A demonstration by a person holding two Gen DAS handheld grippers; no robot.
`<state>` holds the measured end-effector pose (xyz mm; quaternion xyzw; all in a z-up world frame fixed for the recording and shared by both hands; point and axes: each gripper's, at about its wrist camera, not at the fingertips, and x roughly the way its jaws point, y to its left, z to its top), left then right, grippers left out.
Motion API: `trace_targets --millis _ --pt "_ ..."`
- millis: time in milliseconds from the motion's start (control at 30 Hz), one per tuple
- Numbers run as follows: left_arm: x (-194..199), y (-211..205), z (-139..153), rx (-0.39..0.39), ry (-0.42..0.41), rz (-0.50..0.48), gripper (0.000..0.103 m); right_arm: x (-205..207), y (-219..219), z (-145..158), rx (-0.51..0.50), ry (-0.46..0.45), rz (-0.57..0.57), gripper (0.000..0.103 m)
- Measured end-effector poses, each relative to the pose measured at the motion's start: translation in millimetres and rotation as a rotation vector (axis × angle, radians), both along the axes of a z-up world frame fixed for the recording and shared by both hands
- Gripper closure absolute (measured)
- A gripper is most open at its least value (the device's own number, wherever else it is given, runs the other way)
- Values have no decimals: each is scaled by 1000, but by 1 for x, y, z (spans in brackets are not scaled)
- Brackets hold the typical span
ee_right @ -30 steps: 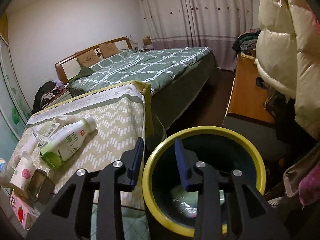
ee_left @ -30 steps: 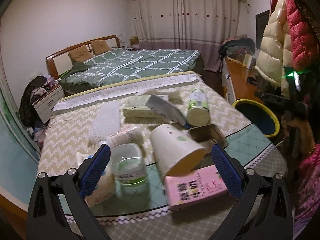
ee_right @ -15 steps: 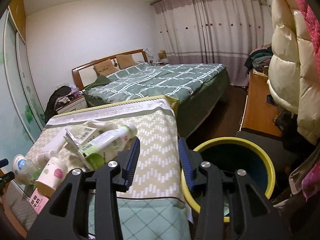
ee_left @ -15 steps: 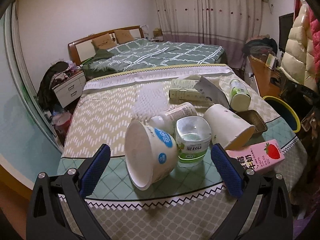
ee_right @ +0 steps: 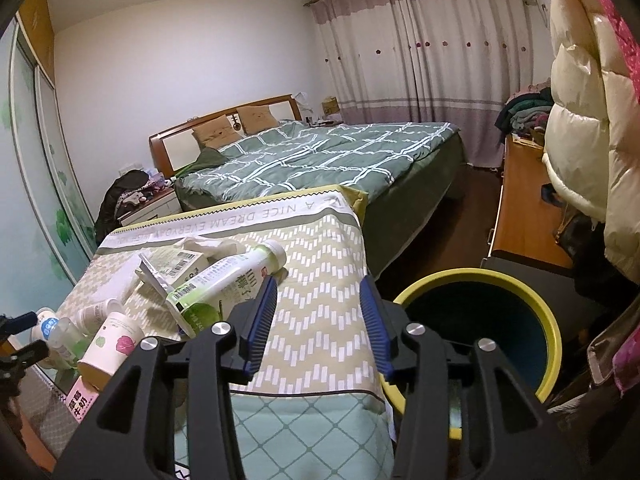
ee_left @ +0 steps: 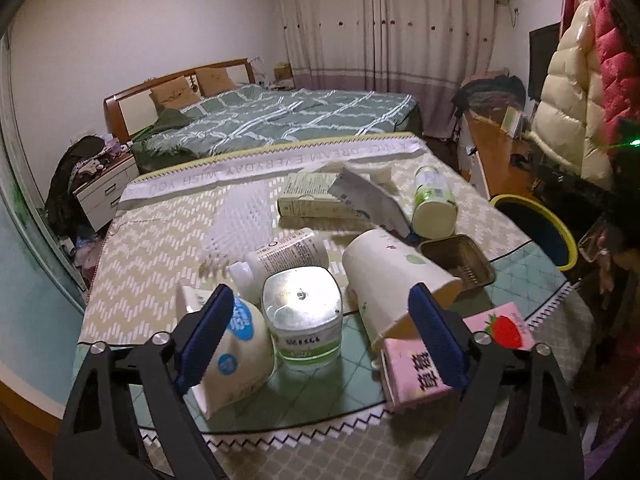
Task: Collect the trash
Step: 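Grasp the clear plastic cup with the left gripper and lift it, then carry the clear cup over the bin and release it from the left gripper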
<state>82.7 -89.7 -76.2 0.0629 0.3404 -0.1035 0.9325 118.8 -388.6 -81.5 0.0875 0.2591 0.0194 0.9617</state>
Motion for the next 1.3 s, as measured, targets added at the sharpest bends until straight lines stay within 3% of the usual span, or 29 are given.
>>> trace_targets --millis 200,400,633,967,1133,1300 --pt "22 -4 -18 14 50 14 28 2 -5 -5 17 11 -4 60" --pt "36 -2 -36 23 87 26 54 2 -7 -8 27 15 -4 60" --pt "36 -3 -26 -2 69 0 54 0 -7 -7 36 7 -5 60" --pt "33 -29 26 -10 -40 -59 54 -31 -21 3 -5 -29 -87 60" --pt "39 -78 49 -40 -70 -174 54 -50 -41 3 -33 -33 -167 60" --pt "49 -149 53 -57 -45 -322 54 -68 -72 -4 -20 -14 -246 60"
